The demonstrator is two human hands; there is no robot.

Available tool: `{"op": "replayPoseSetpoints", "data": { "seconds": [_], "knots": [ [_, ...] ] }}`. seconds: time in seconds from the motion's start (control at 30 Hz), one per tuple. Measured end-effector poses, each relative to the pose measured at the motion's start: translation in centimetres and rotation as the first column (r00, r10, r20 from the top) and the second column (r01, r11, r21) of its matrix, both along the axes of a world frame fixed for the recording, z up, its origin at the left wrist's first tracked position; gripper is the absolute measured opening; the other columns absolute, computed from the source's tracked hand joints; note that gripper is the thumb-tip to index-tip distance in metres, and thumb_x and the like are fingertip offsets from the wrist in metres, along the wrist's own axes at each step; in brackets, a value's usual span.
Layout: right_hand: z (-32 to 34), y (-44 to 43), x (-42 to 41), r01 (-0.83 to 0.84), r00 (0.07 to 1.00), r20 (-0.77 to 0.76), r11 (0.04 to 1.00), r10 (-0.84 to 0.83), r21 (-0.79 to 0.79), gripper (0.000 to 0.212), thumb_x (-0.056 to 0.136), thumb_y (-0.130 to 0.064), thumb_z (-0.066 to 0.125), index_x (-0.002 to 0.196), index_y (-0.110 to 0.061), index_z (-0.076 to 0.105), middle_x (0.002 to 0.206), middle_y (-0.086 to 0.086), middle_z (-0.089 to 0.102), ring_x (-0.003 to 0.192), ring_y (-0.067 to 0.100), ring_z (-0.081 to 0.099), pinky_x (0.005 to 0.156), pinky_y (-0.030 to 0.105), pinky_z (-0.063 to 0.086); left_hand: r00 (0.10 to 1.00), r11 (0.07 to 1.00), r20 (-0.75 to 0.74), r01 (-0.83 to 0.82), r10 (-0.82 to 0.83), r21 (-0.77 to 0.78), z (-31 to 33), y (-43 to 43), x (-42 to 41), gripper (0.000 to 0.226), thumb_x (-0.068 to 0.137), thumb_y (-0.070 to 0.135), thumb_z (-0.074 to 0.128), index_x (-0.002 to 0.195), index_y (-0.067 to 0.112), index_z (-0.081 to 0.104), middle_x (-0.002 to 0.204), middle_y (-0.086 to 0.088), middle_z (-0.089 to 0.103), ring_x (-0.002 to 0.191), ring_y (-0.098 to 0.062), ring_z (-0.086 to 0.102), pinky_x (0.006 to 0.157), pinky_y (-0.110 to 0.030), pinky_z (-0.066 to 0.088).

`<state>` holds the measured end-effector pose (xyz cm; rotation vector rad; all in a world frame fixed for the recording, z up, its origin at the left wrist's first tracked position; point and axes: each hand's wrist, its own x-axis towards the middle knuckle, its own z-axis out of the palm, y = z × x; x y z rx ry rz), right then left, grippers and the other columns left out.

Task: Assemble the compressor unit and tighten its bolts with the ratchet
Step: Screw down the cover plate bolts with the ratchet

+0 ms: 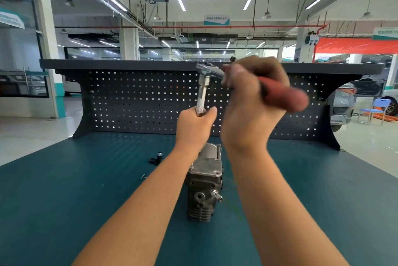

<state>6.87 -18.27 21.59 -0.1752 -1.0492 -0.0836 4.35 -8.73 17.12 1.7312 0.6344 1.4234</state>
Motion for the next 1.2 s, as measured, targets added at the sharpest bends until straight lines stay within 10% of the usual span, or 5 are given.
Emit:
{"op": "replayPoseSetpoints", "data": {
  "seconds": [0.13, 0.4, 0.63, 0.87, 1.2],
  "knots": [
    [1.5, 0.0, 2.6, -0.551, 0.813, -0.2, 0.834, 0.547, 0.037, 0.02, 0.064, 0.001, 0.048, 0.05, -0.011, 0.047, 0.048, 0.005, 0.041, 0.051, 0.02, 0.041, 0.062, 0.032, 0.039, 0.948, 0.934, 0.123, 0.312, -0.294, -0.174, 0.0, 1.2, -1.4, 0.038, 0.091, 0.019, 0.059, 0.06, 0.02, 0.036, 0.042, 0.007, 0.029, 0.035, -0.008, 0.021, 0.034, -0.018, 0.019],
    [-0.6, 0.3, -1.6, 0.356, 0.93, 0.067, 0.931, -0.362, 0.084, 0.017, 0.074, -0.006, 0.056, 0.069, -0.022, 0.05, 0.061, -0.013, 0.048, 0.057, -0.004, 0.046, 0.059, 0.012, 0.04, 0.984, 0.975, 0.049, -0.179, 0.174, 0.133, -0.9, -0.6, 0.9, 0.037, 0.094, 0.004, 0.044, 0.061, 0.02, 0.043, 0.057, 0.01, 0.047, 0.048, 0.011, 0.047, 0.047, -0.006, 0.035],
    [1.6, -0.1, 2.5, -0.466, 0.869, -0.198, 0.885, 0.454, -0.017, 0.02, 0.066, 0.001, 0.048, 0.052, -0.012, 0.048, 0.05, 0.005, 0.043, 0.05, 0.02, 0.043, 0.059, 0.03, 0.042, 0.946, 0.928, 0.107, 0.32, -0.305, -0.188, -0.1, 1.1, -0.8, 0.036, 0.09, 0.018, 0.059, 0.063, 0.02, 0.036, 0.046, 0.007, 0.031, 0.036, -0.006, 0.024, 0.035, -0.019, 0.022],
    [-0.9, 0.6, -0.5, 0.38, 0.914, 0.097, 0.915, -0.394, 0.14, 0.013, 0.075, -0.003, 0.055, 0.074, -0.016, 0.054, 0.063, -0.012, 0.05, 0.059, -0.005, 0.047, 0.06, 0.012, 0.04, 0.98, 0.983, 0.173, -0.125, 0.101, 0.134, -0.6, -1.1, 1.9, 0.04, 0.086, 0.015, 0.06, 0.059, 0.045, 0.057, 0.063, 0.012, 0.048, 0.071, -0.021, 0.052, 0.072, -0.038, 0.05],
    [1.3, 0.7, 2.7, -0.404, 0.91, -0.123, 0.914, 0.397, -0.041, 0.019, 0.063, -0.003, 0.053, 0.052, -0.018, 0.053, 0.05, 0.001, 0.046, 0.053, 0.02, 0.043, 0.063, 0.033, 0.042, 0.98, 0.976, -0.001, 0.199, -0.2, -0.082, -0.5, 1.1, -1.3, 0.031, 0.086, 0.022, 0.065, 0.065, 0.018, 0.042, 0.048, 0.007, 0.035, 0.041, -0.009, 0.03, 0.042, -0.021, 0.029]
  ]
}}
